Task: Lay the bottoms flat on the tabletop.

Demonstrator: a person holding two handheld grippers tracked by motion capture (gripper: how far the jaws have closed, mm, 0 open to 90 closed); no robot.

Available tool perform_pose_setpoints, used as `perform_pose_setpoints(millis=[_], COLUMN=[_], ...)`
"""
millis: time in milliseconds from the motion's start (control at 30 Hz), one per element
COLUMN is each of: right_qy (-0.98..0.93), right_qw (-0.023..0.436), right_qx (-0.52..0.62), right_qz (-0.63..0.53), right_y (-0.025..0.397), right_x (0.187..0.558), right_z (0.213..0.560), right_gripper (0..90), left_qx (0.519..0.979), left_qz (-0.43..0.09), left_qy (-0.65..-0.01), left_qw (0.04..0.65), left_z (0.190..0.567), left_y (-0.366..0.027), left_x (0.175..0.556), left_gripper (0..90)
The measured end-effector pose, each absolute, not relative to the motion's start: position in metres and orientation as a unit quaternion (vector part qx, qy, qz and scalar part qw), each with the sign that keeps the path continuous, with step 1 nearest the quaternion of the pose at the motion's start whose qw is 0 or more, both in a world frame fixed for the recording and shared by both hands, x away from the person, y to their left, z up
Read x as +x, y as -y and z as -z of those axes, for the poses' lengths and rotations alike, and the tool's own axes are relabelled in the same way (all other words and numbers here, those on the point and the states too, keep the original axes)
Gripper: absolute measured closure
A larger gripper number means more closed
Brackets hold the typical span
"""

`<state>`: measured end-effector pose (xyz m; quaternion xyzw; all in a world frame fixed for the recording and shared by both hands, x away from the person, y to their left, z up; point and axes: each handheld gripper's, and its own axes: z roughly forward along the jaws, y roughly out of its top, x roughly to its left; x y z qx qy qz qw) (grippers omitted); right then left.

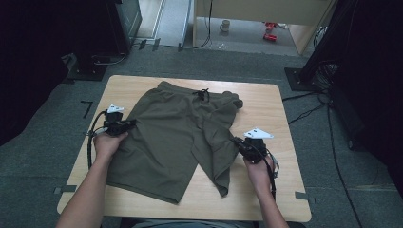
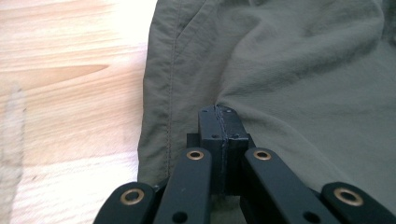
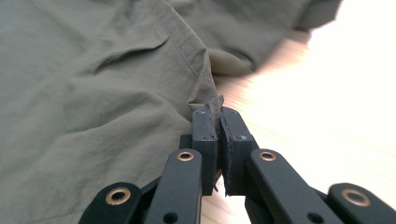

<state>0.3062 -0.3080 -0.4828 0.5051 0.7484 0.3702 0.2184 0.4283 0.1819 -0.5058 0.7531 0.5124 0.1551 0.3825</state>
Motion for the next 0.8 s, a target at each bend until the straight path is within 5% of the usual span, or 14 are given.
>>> perform_pose_setpoints(millis=[800], right_qy=[-0.732], right_qw=[0.221], right_qx=[0.559], right_qz=[-0.321], right_y=[0.396], right_x=[0.252], right_z=[0.509], right_gripper=[85.5], left_qx=[0.745], left_qz=[-0.139], left_qy=[-0.529], left_qw=[0.382], left_z=[0.510], left_y=[-0.199], left_x=[0.401], left_gripper=[90.0])
